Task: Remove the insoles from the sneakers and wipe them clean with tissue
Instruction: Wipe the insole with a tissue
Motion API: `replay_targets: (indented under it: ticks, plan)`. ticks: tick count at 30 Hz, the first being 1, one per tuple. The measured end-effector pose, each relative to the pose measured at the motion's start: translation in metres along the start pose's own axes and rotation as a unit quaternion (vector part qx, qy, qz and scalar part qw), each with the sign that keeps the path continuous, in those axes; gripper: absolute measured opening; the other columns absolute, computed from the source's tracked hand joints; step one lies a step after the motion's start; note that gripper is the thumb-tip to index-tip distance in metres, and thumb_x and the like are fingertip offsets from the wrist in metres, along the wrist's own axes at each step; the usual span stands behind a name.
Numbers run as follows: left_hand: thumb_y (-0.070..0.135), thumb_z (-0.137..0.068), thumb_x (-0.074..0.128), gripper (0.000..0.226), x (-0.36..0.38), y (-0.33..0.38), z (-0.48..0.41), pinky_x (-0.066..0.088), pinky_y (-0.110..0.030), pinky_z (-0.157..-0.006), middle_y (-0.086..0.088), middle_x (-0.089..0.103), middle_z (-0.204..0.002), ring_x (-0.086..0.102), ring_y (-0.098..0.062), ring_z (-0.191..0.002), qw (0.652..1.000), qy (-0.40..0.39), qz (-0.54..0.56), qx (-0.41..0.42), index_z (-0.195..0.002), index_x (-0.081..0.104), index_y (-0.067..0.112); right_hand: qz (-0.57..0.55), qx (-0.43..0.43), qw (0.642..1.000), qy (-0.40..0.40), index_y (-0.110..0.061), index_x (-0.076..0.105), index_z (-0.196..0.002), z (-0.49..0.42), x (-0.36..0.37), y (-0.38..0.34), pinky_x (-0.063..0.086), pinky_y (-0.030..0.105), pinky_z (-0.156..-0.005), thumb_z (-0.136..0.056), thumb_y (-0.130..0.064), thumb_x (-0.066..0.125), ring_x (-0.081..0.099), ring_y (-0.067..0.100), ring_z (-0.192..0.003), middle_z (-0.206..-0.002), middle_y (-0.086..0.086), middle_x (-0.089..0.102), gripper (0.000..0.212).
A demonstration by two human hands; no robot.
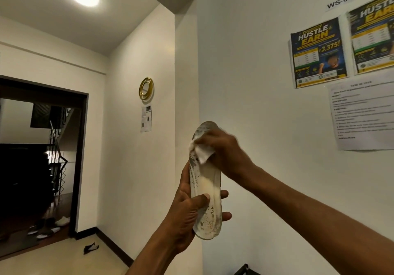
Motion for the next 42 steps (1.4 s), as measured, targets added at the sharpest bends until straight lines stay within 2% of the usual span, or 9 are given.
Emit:
replay_targets:
  ticks: [6,9,13,17,20,24,28,31,42]
  plan:
    - [-0.016,-0.094,0.044,0.082,-0.004,0.008,0.000,0.056,-0.065,-0.080,-0.013,0.059,-0.137,0.066,-0.045,-0.114,1.000,-0.014,-0.015,0.011,-0.140,0.049,0.052,0.013,-0.033,0.999,-0.025,-0.005,0.072,-0.109,-0.010,0.005,0.001,0.057,0.032,-0.082,-0.072,0.001,0.084,0.064,0.026,-0.101,-0.114,0.013,0.065,0.041]
    - [-0.010,-0.089,0.051,0.081,-0.004,0.011,-0.001,0.055,-0.066,-0.081,-0.014,0.058,-0.137,0.065,-0.045,-0.114,0.999,-0.026,-0.039,0.021,-0.141,0.048,0.052,0.018,0.051,0.996,0.067,-0.003,0.073,-0.108,-0.021,-0.011,0.020,0.060,0.041,-0.077,-0.073,0.003,0.082,0.066,0.029,-0.096,-0.108,0.015,0.068,0.036]
    - [-0.013,-0.094,0.046,0.081,-0.009,0.014,-0.001,0.055,-0.065,-0.081,-0.013,0.057,-0.138,0.065,-0.045,-0.115,0.999,-0.025,-0.035,0.022,-0.142,0.046,0.052,0.042,-0.022,0.999,-0.001,-0.004,0.072,-0.110,-0.024,0.005,0.004,0.058,0.036,-0.080,-0.072,0.003,0.083,0.065,0.030,-0.100,-0.112,0.015,0.066,0.040]
    - [-0.007,-0.088,0.054,0.077,-0.012,0.016,-0.002,0.055,-0.066,-0.081,-0.013,0.061,-0.132,0.065,-0.046,-0.114,0.998,-0.022,-0.043,0.031,-0.137,0.051,0.053,0.020,0.045,0.994,0.092,-0.003,0.073,-0.105,-0.034,-0.012,0.020,0.060,0.039,-0.073,-0.074,0.002,0.082,0.066,0.026,-0.091,-0.103,0.014,0.069,0.032]
    - [-0.005,-0.087,0.056,0.077,-0.015,0.017,-0.001,0.055,-0.066,-0.081,-0.013,0.062,-0.132,0.065,-0.046,-0.114,0.999,-0.017,-0.040,0.031,-0.137,0.051,0.053,0.058,0.003,0.998,0.029,-0.002,0.072,-0.108,-0.033,0.001,0.010,0.059,0.035,-0.075,-0.075,0.001,0.081,0.065,0.029,-0.094,-0.106,0.016,0.068,0.034]
    - [-0.003,-0.086,0.058,0.076,-0.019,0.018,-0.001,0.056,-0.064,-0.081,-0.013,0.061,-0.131,0.065,-0.046,-0.113,0.998,-0.016,-0.046,0.035,-0.138,0.050,0.053,0.033,0.054,0.992,0.105,-0.003,0.074,-0.102,-0.034,-0.015,0.026,0.059,0.038,-0.070,-0.071,0.002,0.085,0.066,0.026,-0.088,-0.099,0.015,0.069,0.033]
    - [-0.005,-0.085,0.056,0.079,-0.024,0.021,0.000,0.055,-0.065,-0.081,-0.014,0.060,-0.134,0.065,-0.046,-0.114,0.999,-0.014,-0.031,0.036,-0.140,0.049,0.052,0.065,0.002,0.998,0.010,-0.003,0.072,-0.108,-0.025,0.007,0.014,0.060,0.037,-0.071,-0.069,0.002,0.086,0.065,0.031,-0.093,-0.105,0.016,0.067,0.042]
    - [-0.006,-0.085,0.055,0.079,-0.026,0.022,0.000,0.056,-0.064,-0.080,-0.012,0.063,-0.130,0.066,-0.045,-0.113,0.999,-0.008,-0.025,0.037,-0.139,0.049,0.052,0.030,0.053,0.994,0.090,-0.002,0.074,-0.102,-0.030,-0.007,0.026,0.059,0.040,-0.068,-0.071,0.003,0.084,0.066,0.027,-0.086,-0.098,0.015,0.069,0.033]
    - [-0.007,-0.082,0.054,0.081,-0.029,0.036,-0.002,0.057,-0.063,-0.078,-0.012,0.064,-0.132,0.067,-0.044,-0.113,0.998,0.001,-0.010,0.054,-0.138,0.050,0.051,0.043,-0.012,0.999,-0.001,-0.007,0.075,-0.102,-0.024,0.006,0.013,0.057,0.028,-0.070,-0.073,0.002,0.083,0.067,0.024,-0.088,-0.099,0.012,0.070,0.031]
Point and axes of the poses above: each hand's wrist, its own z-axis away from the middle knuckle, its own x-axis out of the palm, y = z × x, the point moved 6 cm from there along -z, towards the middle knuckle
